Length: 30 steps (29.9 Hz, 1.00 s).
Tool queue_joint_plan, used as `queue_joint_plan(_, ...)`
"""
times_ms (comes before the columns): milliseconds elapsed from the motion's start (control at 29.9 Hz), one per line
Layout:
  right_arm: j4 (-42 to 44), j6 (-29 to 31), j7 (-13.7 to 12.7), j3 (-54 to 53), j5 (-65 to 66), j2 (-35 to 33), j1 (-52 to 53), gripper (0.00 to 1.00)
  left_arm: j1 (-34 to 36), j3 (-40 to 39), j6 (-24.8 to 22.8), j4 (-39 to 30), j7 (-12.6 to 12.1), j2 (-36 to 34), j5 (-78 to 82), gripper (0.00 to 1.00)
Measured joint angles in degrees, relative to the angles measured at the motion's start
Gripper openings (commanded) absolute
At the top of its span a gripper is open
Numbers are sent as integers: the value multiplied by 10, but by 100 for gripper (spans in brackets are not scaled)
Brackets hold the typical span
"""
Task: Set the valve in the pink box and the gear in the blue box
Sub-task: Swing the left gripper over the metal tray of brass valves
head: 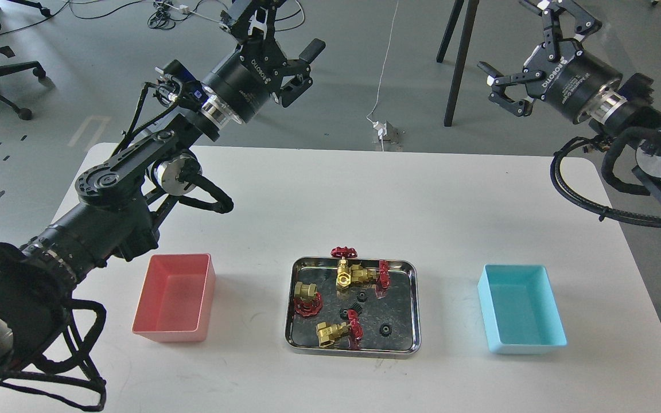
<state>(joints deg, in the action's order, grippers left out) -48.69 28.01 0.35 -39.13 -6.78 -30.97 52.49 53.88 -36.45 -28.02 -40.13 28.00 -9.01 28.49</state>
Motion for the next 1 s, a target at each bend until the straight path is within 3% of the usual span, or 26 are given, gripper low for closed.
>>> queue_joint_plan(201,10,0,4,-21,-1,3,-11,100,0,-4,0,2,0,-12,-7,100)
queue_joint_plan(435,27,0,4,-92,-24,31,-3,100,-31,-65,0,1,0,-2,-117,100)
queue_joint_plan(568,28,0,2,-94,-26,34,-1,100,-44,-82,0,-82,0,15,-132,100)
queue_joint_plan(669,28,0,0,-92,-26,30,-10,100,-20,-69,0,-176,0,-29,-75,99)
queue_joint_plan(769,28,0,-2,-92,-26,27,-21,100,49,51,22,-253,0,-116,-26,99)
queue_joint_plan(903,30,0,-3,-92,-26,26,-24,100,209,317,131,-344,0,-213,3,99)
queue_joint_plan(1003,30,0,-3,-92,-25,31,-26,100,344,513,205,-400,0,-235,52,99)
